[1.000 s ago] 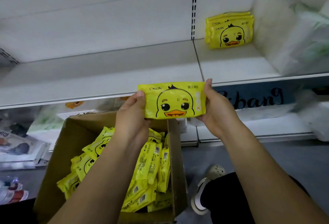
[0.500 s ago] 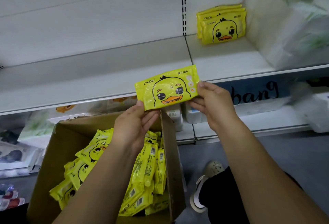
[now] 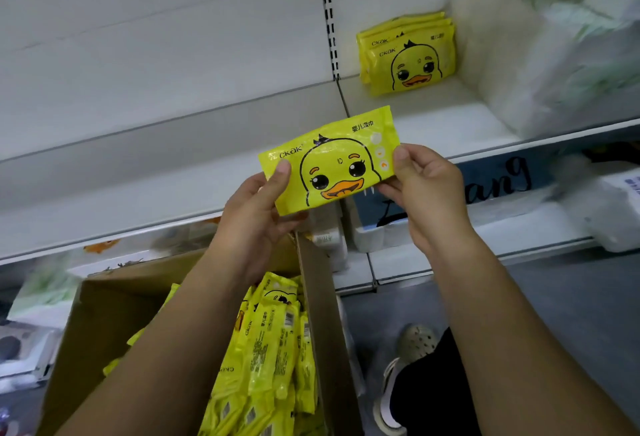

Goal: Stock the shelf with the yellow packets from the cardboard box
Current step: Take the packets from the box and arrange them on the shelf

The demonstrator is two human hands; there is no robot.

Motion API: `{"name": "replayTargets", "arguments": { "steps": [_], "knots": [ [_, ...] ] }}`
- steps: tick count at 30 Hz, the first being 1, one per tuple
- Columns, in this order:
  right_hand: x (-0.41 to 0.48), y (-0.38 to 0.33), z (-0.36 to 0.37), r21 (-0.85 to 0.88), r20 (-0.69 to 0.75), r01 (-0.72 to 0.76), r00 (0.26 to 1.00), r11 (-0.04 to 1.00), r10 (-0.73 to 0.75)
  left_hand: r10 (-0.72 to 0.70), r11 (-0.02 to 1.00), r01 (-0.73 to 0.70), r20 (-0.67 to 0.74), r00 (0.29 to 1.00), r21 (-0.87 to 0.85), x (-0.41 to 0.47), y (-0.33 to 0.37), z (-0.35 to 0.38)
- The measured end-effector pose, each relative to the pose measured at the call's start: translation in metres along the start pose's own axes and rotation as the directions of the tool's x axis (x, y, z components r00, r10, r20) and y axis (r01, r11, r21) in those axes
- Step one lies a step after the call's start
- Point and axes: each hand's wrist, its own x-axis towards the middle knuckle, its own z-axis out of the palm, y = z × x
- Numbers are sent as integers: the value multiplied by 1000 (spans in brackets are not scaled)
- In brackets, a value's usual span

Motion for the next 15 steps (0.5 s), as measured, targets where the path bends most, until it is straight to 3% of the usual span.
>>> {"name": "replayTargets", "arguments": {
  "steps": [3, 7, 9, 12, 15],
  "knots": [
    [10, -2, -5, -11, -20, 31, 999, 999, -31, 12, 984, -23, 64, 998, 175, 17, 10, 17],
    [28, -10, -11, -66, -107, 105, 988, 992, -112, 49, 978, -58, 52, 997, 202, 46, 17, 38],
    [42, -13, -16, -202, -154, 163, 969, 966, -196, 90, 973, -102, 65, 994, 209, 63, 21, 52],
    [60, -13, -29, -496, -199, 181, 928, 849, -315, 179, 961, -188, 63, 982, 202, 90, 25, 77],
    [73, -7, -38, -762, -176, 115, 910, 638, -374, 261, 936, -269, 65, 963, 229, 122, 25, 103]
  ]
}}
